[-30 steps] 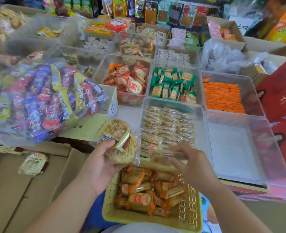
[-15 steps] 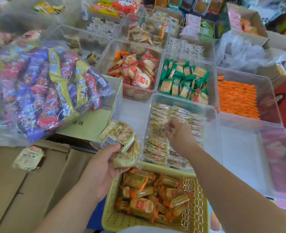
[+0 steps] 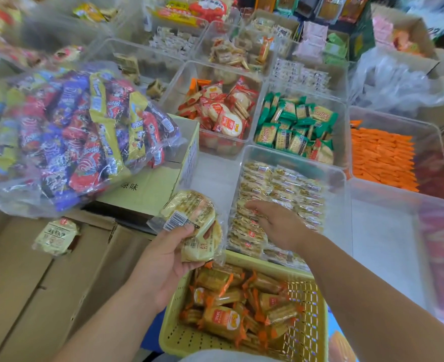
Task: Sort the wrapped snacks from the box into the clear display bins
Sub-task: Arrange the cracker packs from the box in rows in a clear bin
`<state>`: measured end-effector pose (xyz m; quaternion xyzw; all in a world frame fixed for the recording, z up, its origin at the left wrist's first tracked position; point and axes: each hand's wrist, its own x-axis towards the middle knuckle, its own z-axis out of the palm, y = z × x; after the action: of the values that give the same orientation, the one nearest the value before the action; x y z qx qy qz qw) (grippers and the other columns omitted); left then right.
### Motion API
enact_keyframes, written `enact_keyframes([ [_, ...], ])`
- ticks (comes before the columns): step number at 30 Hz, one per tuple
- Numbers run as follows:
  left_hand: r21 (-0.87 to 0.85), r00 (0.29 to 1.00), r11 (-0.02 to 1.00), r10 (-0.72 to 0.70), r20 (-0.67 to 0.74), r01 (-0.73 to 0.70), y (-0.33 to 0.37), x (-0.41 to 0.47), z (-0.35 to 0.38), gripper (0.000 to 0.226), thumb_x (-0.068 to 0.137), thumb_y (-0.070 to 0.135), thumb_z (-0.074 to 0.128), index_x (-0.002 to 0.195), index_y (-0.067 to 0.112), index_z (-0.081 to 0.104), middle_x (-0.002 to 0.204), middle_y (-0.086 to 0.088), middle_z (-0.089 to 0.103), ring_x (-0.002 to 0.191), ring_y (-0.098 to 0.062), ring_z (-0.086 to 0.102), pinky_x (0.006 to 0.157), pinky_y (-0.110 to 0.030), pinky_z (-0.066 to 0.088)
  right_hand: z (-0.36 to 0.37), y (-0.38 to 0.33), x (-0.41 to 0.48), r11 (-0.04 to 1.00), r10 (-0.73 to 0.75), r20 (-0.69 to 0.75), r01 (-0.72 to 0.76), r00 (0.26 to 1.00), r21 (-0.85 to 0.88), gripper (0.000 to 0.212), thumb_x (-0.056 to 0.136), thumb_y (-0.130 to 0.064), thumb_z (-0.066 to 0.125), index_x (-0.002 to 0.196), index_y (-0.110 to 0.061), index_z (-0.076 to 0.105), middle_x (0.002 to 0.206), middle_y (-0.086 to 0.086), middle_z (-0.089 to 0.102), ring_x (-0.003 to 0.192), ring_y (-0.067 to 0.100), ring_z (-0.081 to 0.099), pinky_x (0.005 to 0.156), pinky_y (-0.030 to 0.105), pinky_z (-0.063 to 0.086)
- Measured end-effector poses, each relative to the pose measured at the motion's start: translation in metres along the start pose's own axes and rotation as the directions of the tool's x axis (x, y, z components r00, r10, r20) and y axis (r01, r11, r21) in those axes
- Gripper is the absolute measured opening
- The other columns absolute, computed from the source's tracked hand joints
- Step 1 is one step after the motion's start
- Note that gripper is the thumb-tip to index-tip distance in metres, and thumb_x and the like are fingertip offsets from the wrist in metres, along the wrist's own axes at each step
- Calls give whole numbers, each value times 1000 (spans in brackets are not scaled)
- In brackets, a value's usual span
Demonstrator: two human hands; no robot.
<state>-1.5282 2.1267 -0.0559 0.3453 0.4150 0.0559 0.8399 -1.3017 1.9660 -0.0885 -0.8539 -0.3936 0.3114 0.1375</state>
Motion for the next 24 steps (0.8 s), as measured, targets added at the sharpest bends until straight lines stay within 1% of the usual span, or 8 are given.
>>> enact_keyframes([
  [4, 58, 998, 998, 36, 50, -39, 1, -7, 4, 63, 77, 31, 77, 135, 13, 61, 120, -13, 75, 101, -26, 75, 70, -36, 61, -4, -4, -5, 995, -8, 8, 9, 1000, -102, 52, 105, -19, 41, 155, -30, 35, 158, 2, 41, 145, 24, 35, 117, 38, 28],
  [8, 145, 996, 987, 60, 66, -69, 5, -14, 6, 57, 72, 32, 83, 126, 21, 69, 117, -10, 76, 100, -26, 76, 66, -32, 59, -12, -28, -29, 996, -55, -120, 45, 991, -83, 74, 93, -20, 56, 158, -36, 22, 161, -4, 31, 147, 22, 27, 118, 42, 29],
  [11, 263, 992, 961, 60, 109, -87, 9, -19, 7, 42, 67, 32, 85, 109, 31, 78, 113, -7, 78, 97, -24, 76, 75, -40, 61, -17, -58, -62, 962, -253, -231, 271, 939, 45, 91, 82, -24, 60, 155, -52, 14, 164, -16, 20, 147, 15, 27, 112, 40, 37],
  [15, 443, 974, 893, -31, 223, -73, 14, -31, 17, 55, 62, 41, 87, 113, 21, 77, 113, -15, 76, 99, -32, 74, 99, -57, 51, -14, -78, -97, 871, -491, -234, 473, 839, -128, 91, 81, -15, 68, 155, -47, 25, 165, -23, 12, 147, 14, 30, 110, 33, 37],
  [18, 481, 976, 873, -23, 215, -86, 15, -37, 24, 58, 60, 52, 89, 108, 21, 77, 111, -15, 77, 105, -37, 73, 103, -60, 50, -8, -75, -111, 882, -466, -304, 465, 831, -80, 74, 82, -7, 71, 146, -37, 49, 159, -19, 33, 140, 11, 44, 110, 32, 44],
  [20, 468, 977, 881, -28, 210, -75, 14, -39, 26, 67, 56, 70, 86, 107, 27, 78, 114, -11, 77, 106, -33, 74, 94, -52, 56, -6, -68, -118, 897, -415, -368, 442, 832, -13, 59, 89, -11, 73, 141, -33, 57, 152, -18, 45, 136, 4, 48, 111, 25, 42],
  [22, 459, 970, 886, -57, 237, -60, 13, -42, 27, 78, 51, 85, 79, 109, 34, 78, 115, -5, 77, 106, -27, 75, 87, -43, 56, -3, -61, -125, 914, -296, -430, 383, 853, 130, 45, 95, -16, 68, 134, -36, 62, 141, -24, 56, 126, -4, 55, 104, 14, 42],
  [24, 447, 970, 893, -67, 233, -45, 10, -43, 25, 81, 45, 92, 74, 106, 40, 78, 114, -2, 78, 104, -23, 75, 82, -40, 57, 2, -57, -131, 906, -106, -452, 273, 886, 323, 34, 100, -23, 61, 127, -44, 63, 119, -25, 68, 105, 1, 66, 90, 19, 53],
])
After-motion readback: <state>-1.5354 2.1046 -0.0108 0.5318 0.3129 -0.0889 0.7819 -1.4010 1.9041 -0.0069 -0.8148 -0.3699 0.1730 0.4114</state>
